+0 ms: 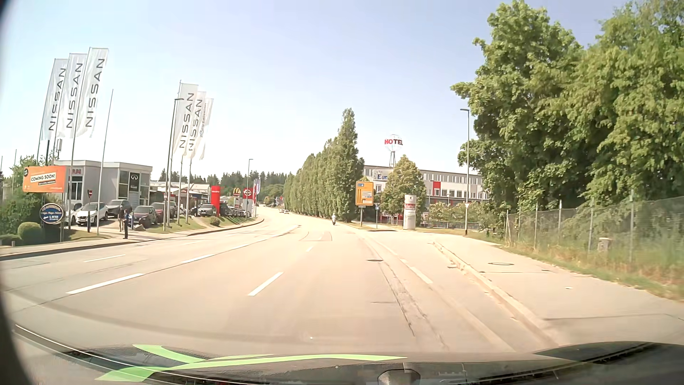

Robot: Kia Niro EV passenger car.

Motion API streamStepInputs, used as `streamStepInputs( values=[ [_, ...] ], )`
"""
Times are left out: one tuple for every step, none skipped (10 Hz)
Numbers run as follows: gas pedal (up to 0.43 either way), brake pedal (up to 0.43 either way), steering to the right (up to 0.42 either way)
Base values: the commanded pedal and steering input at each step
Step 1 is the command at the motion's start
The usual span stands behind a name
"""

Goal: Follow the waypoints while adhering to traffic rules and regulations

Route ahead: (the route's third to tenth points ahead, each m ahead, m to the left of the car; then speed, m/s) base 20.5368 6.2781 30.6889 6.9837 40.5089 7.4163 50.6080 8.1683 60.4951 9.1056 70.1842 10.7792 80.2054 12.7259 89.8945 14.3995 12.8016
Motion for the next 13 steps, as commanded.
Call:
streamStepInputs(
  values=[
    [0.138, 0.000, -0.011],
    [0.138, 0.000, -0.012],
    [0.138, 0.000, -0.013],
    [0.138, 0.000, -0.015],
    [0.138, 0.000, -0.015],
    [0.138, 0.000, -0.015],
    [0.138, 0.000, -0.015],
    [0.138, 0.000, -0.015],
    [0.138, 0.000, -0.015],
    [0.138, 0.000, -0.015],
    [0.138, 0.000, -0.015],
    [0.138, 0.000, -0.015],
    [0.138, 0.000, -0.015]
  ],
)
